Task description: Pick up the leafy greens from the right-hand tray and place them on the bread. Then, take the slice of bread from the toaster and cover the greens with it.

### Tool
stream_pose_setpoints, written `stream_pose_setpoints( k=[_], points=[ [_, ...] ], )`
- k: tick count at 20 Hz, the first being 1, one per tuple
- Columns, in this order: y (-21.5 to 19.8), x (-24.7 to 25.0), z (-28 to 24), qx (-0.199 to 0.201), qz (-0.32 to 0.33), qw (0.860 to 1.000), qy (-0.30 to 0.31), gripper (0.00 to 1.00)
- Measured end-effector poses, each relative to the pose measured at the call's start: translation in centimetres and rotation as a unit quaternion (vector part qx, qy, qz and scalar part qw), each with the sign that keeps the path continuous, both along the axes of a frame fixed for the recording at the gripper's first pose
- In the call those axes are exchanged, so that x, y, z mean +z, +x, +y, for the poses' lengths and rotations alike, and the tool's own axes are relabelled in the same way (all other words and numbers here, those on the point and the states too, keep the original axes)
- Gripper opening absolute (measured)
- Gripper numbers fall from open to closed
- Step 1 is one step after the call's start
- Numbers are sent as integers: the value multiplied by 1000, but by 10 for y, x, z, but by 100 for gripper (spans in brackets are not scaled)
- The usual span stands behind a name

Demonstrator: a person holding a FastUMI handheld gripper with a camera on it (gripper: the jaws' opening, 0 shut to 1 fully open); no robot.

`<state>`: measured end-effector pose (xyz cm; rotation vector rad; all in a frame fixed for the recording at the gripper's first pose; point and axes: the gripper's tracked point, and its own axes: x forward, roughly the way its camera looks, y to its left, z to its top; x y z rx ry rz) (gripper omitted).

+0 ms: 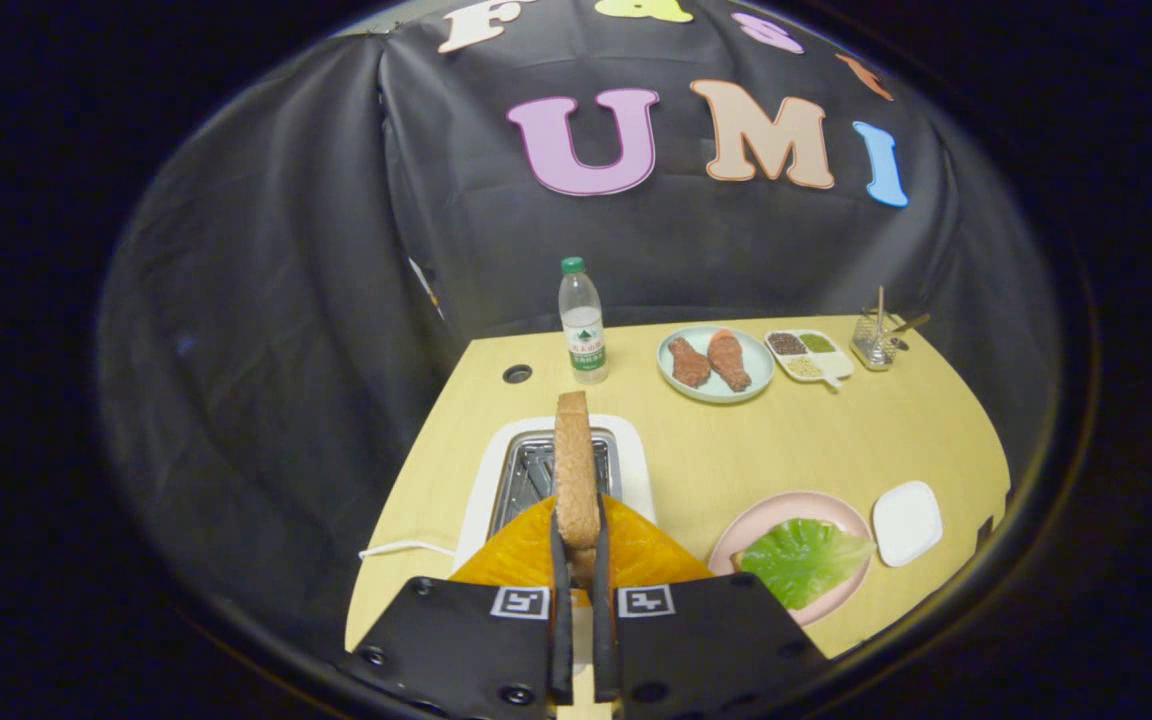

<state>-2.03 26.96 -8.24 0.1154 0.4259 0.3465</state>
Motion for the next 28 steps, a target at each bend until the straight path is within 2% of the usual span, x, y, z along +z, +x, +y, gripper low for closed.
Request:
stream_pose_setpoints(
  k=[6,9,12,16,21,25,28],
  points=[
    [-9,51,-28,3,4,998,66,11],
    [-6,83,-57,-4,0,994,109,11],
    [2,94,-91,-13,3,992,126,11],
    [16,77,-121,-21,38,981,192,11],
    [35,30,-173,-60,72,971,219,11],
    [42,-7,-181,-50,99,954,277,11],
    [40,-32,-176,-39,124,934,332,11]
  ],
)
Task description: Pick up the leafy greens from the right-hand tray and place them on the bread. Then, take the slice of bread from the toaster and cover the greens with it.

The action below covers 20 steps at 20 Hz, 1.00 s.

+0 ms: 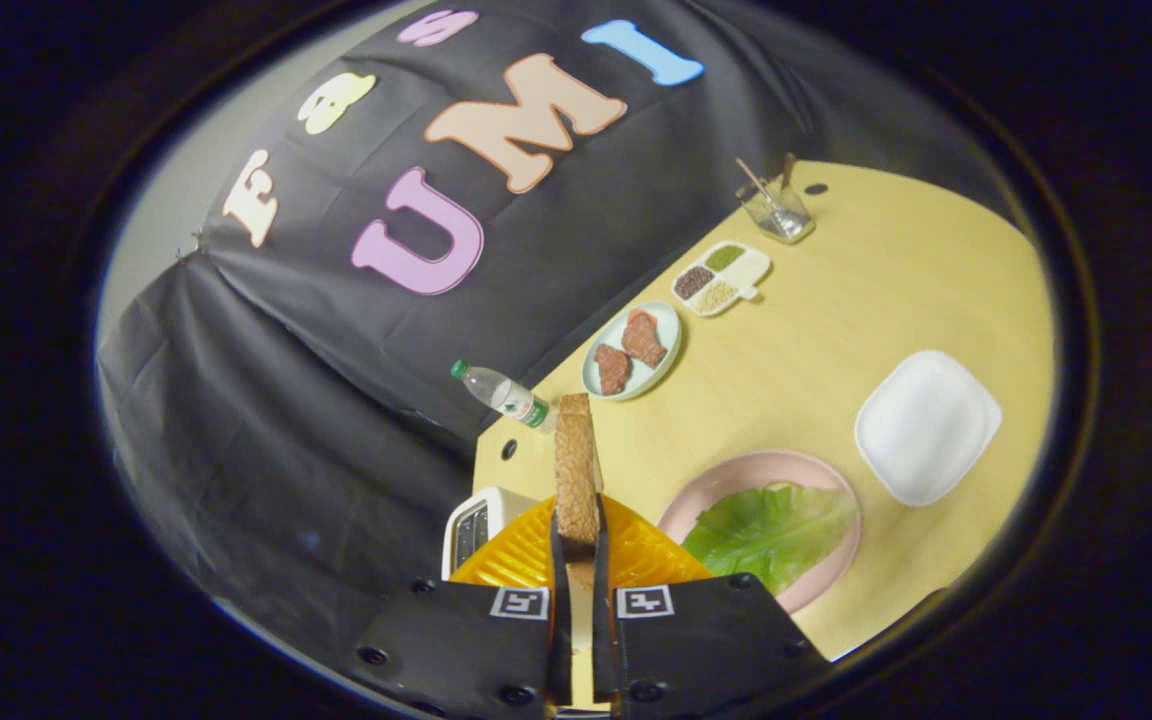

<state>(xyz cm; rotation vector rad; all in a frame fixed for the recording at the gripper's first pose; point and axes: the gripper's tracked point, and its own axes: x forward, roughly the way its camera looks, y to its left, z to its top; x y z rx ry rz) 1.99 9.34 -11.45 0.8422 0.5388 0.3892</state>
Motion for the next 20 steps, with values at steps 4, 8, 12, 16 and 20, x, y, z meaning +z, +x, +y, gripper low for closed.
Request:
stream_pose_setpoints(
  k=[4,8,12,16,20],
  points=[
    [-11,-49,-4,19,37,999,14,11],
    [-10,-84,-17,12,67,997,46,11],
    [-10,-115,-34,-1,98,994,55,11],
    [-3,-129,-42,-12,111,992,51,11],
    [0,-136,-44,-17,117,992,44,12]
  ],
)
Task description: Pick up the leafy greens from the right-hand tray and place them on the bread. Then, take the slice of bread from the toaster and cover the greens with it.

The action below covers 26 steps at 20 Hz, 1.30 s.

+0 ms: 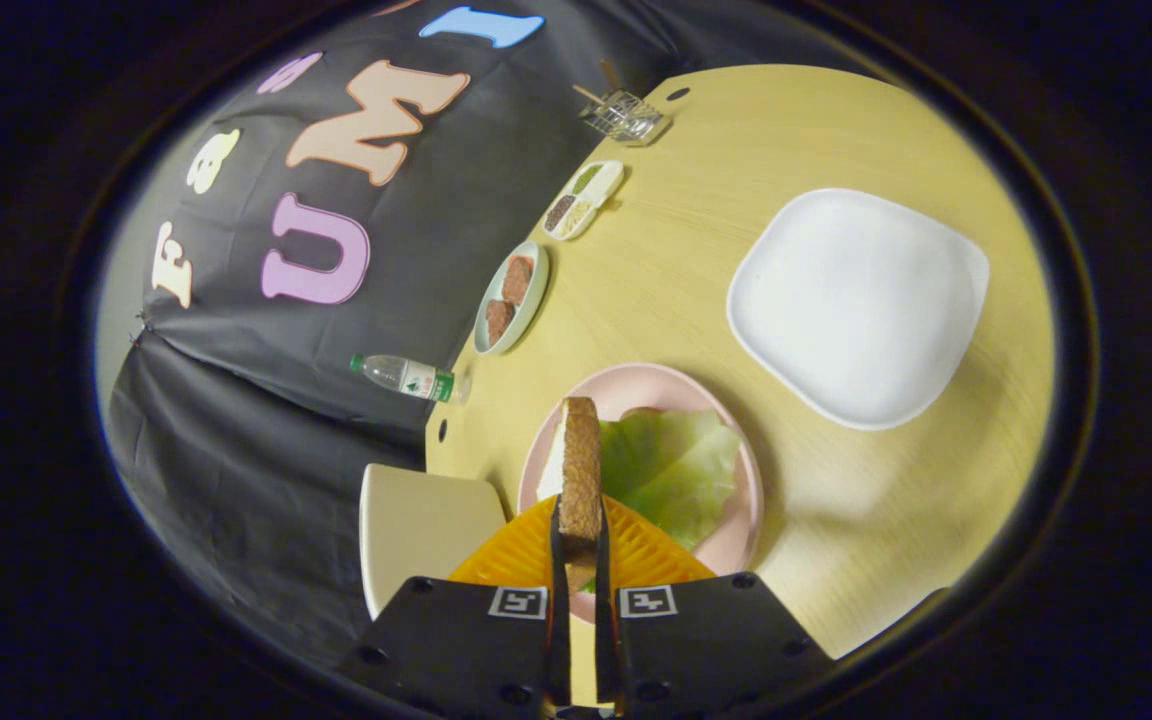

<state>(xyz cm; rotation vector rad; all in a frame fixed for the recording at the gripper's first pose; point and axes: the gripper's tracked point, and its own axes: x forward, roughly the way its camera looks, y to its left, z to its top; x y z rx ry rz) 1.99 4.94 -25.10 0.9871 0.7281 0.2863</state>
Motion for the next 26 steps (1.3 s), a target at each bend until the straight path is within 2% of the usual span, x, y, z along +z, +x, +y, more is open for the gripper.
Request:
stream_pose_setpoints(
  k=[9,12,14,16,18,20,22,26],
  points=[
    [-7,-16,-21,-19,23,999,-44,45],
    [-9,-3,-29,-31,11,999,-41,87],
    [-11,8,-34,-38,-3,998,-45,100],
    [-12,20,-42,-46,-17,997,-64,100],
    [-15,28,-57,-55,-32,991,-116,100],
    [-17,45,-74,-61,-61,980,-179,100],
    [-14,71,-93,-68,-103,959,-254,100],
    [-12,137,-127,-82,-192,890,-406,100]
  ],
)
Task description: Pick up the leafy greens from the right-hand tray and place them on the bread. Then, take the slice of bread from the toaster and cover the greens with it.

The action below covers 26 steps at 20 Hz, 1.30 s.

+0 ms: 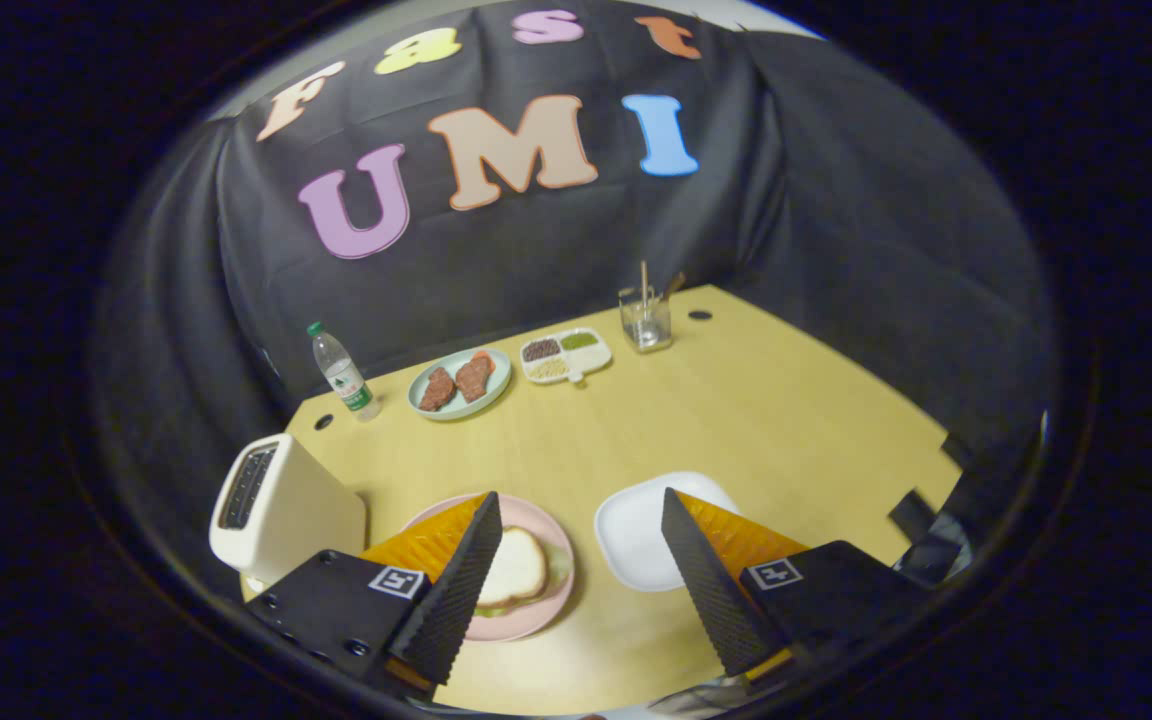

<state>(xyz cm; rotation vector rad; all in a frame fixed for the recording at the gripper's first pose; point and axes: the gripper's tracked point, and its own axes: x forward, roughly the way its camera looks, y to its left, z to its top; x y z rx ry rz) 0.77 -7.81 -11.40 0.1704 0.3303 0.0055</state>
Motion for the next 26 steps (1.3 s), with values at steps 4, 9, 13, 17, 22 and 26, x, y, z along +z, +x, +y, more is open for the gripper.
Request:
stream_pose_setpoints(
  k=[4,9,13,17,22,26],
  points=[
    [-4,68,8,19,-83,993,-82,100],
    [-7,131,30,44,-164,978,-118,100],
    [-16,179,48,66,-224,964,-129,100],
    [-32,206,45,71,-252,955,-136,100],
    [-41,190,20,60,-237,964,-103,100],
    [-52,173,8,54,-220,966,-125,100]
  ],
)
